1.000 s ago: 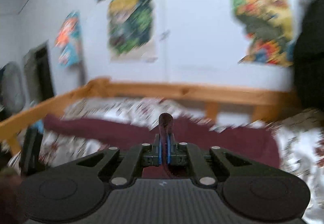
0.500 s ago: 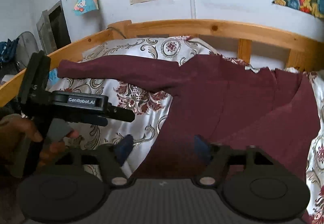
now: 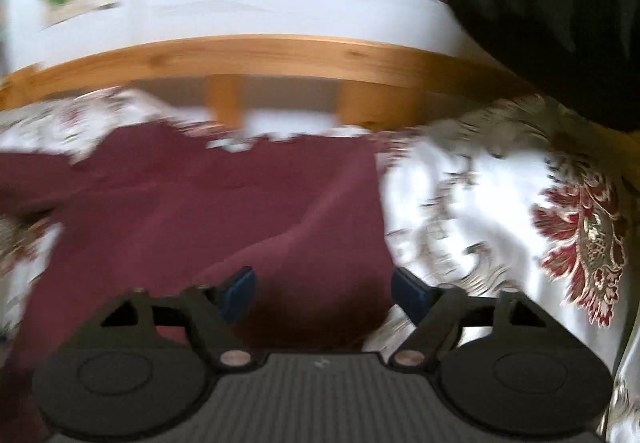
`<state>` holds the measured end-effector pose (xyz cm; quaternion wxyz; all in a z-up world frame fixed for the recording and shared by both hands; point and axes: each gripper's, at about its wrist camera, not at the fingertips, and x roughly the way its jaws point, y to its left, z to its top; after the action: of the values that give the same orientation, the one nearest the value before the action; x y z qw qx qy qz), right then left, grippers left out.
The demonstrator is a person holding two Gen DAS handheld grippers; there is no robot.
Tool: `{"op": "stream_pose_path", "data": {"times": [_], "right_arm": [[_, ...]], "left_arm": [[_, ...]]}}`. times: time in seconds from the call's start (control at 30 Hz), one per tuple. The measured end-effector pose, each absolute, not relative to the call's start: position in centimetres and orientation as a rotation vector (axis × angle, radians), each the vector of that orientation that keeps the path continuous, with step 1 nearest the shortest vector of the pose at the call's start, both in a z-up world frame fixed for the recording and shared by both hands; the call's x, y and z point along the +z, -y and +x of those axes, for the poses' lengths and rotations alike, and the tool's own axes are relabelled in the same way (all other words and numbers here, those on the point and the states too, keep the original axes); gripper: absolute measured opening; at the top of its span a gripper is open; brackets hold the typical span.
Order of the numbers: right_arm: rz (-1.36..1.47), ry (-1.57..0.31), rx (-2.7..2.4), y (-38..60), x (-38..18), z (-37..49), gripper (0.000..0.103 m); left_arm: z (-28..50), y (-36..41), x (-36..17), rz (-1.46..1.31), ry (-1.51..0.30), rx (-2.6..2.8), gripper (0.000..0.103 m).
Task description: Fold small clothes
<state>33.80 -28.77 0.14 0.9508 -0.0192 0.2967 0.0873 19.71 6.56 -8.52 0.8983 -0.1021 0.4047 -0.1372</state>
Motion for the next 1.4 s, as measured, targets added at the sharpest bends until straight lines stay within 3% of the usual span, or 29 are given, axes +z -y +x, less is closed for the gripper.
{"op": "stream_pose_path", "data": {"times": [0.13,0.17,0.2,0.23,0.3,0.43,0.63,0.67,0.73,0.8,1.1,1.17,1.4], "right_arm": [[0.073,-0.638,0.19,30.1,-0.6,38.7,0.064],[0.09,-0.657,0.197,30.0,-0.9,39.9,0.057],[0.104,-0.671,0.2,30.0,-1.2,40.5,0.031],[0.124,-0.684,0.211,30.2,-1.4,41.1,0.018],[0.122,-0.66,0.192,30.1,-1.0,41.1,0.007],[0.034,-0.578,0.101,29.9,-0.1,40.7,0.007],[-0.004,-0.617,0.031,29.3,-1.8,41.7,0.009],[0.01,-0.613,0.024,29.3,-1.8,41.5,0.01],[0.008,-0.594,0.007,29.0,-1.6,40.9,0.023],[-0.017,-0.568,-0.013,28.5,-1.3,39.6,0.058],[0.067,-0.467,0.112,25.7,-0.8,30.7,0.098],[0.135,-0.45,0.164,24.9,-0.9,28.5,0.103],[0.167,-0.482,0.358,21.0,-1.2,23.2,0.103]], "left_arm": [[19.5,-5.7,-9.2,-0.094,-0.8,-0.31,0.102],[19.5,-5.5,-9.3,-0.082,-0.797,-0.311,0.102],[19.4,-5.5,-9.3,-0.076,-0.791,-0.313,0.102],[19.3,-5.4,-9.3,-0.074,-0.786,-0.316,0.102],[19.4,-5.6,-9.3,-0.08,-0.78,-0.325,0.102],[19.4,-5.9,-9.1,-0.111,-0.778,-0.331,0.102],[19.3,-5.6,-9.1,-0.07,-0.788,-0.334,0.102],[19.3,-5.6,-9.1,-0.07,-0.792,-0.334,0.102],[19.3,-5.8,-8.9,-0.08,-0.799,-0.334,0.102],[19.5,-6.0,-8.8,-0.098,-0.807,-0.334,0.102],[19.6,-6.9,-8.1,-0.146,-0.802,-0.287,0.102],[19.2,-7.3,-7.4,-0.14,-0.793,-0.239,0.102],[14.9,-13.6,-1.6,-0.284,-0.538,0.098,0.102]]}}
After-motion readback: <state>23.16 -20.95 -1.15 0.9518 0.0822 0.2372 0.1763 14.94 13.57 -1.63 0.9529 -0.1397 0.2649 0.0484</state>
